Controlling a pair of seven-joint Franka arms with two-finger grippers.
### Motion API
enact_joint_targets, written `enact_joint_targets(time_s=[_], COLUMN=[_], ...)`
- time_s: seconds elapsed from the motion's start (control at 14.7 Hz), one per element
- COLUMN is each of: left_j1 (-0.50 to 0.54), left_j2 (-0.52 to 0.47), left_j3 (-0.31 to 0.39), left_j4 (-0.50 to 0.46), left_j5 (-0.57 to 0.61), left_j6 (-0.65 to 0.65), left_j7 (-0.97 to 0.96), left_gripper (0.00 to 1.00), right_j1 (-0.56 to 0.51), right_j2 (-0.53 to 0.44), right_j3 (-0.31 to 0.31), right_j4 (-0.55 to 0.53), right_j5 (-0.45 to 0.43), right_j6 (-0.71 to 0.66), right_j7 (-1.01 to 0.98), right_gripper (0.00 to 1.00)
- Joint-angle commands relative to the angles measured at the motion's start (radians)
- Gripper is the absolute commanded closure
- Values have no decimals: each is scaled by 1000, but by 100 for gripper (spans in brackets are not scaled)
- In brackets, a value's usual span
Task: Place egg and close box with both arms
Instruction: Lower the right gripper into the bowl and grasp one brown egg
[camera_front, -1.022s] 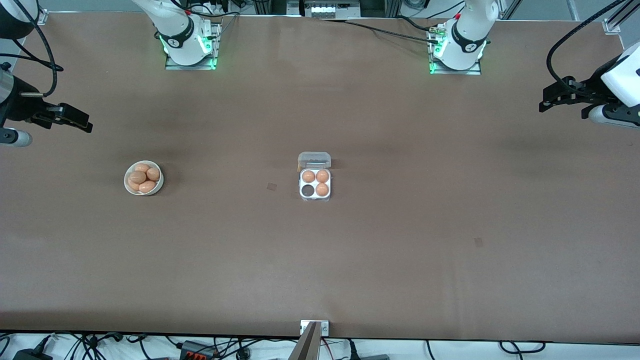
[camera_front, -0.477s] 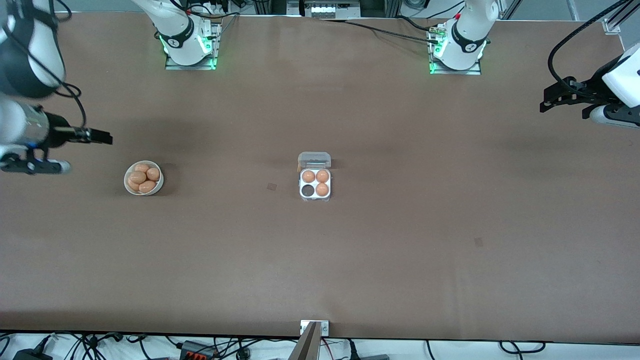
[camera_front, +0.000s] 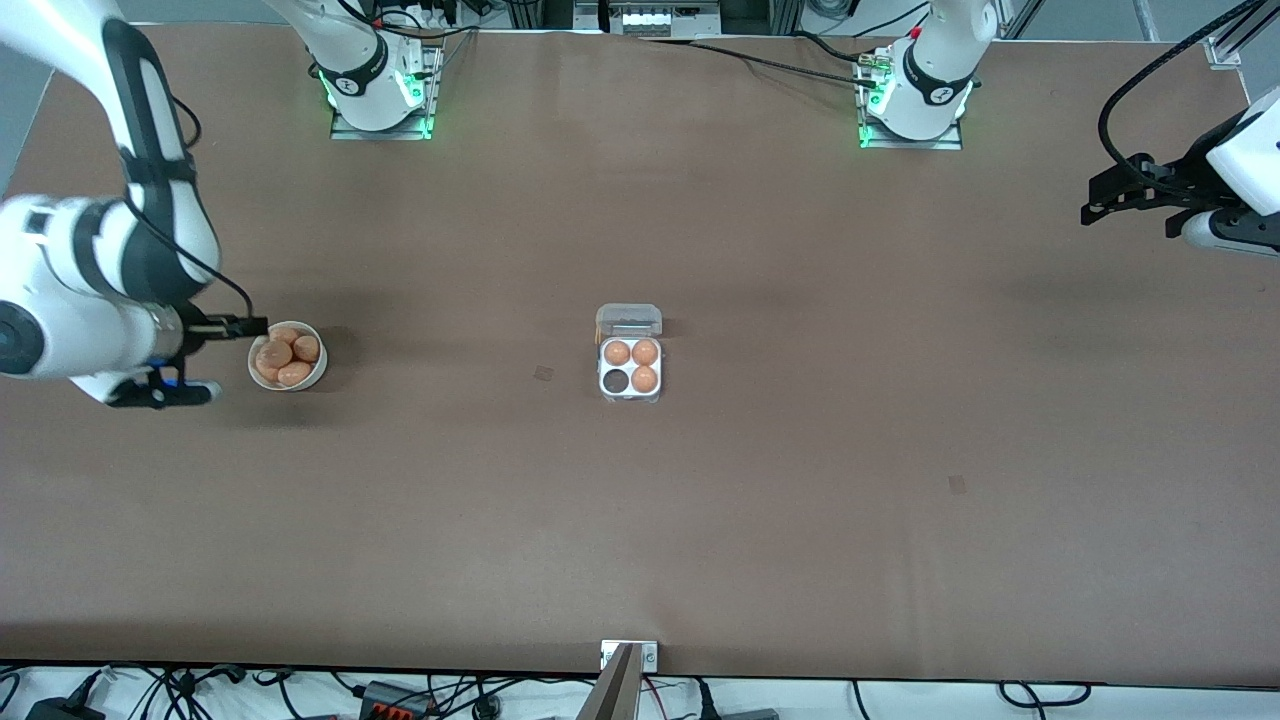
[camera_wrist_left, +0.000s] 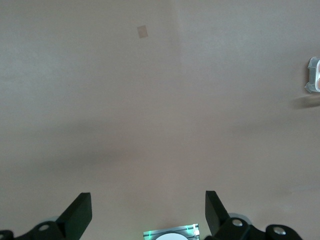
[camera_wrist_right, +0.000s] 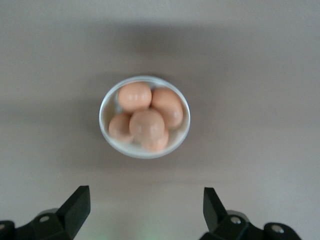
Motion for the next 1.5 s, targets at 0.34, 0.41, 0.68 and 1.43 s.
enact_joint_targets(time_s=[0.34,0.41,0.68,1.43], left_j1=[8,8,8,9], left_j2=[10,10,10,10], left_j3=[-5,-5,-5,-5], left_j4=[22,22,22,24], left_j5=[-17,-18,-20,-20], left_j6=[-16,-16,-16,-16], left_j7=[1,-1,1,1], left_gripper=[0,0,0,0], right_j1=[-2,-2,-1,-5], right_j2=[90,90,89,92], right_j3=[6,6,6,6], right_j4=[-13,-27,-64,-84], right_j5=[-8,-8,-9,-8], right_j6=[62,68,100,159], right_j7=[-23,-23,-23,-23], right_gripper=[4,6,16,34])
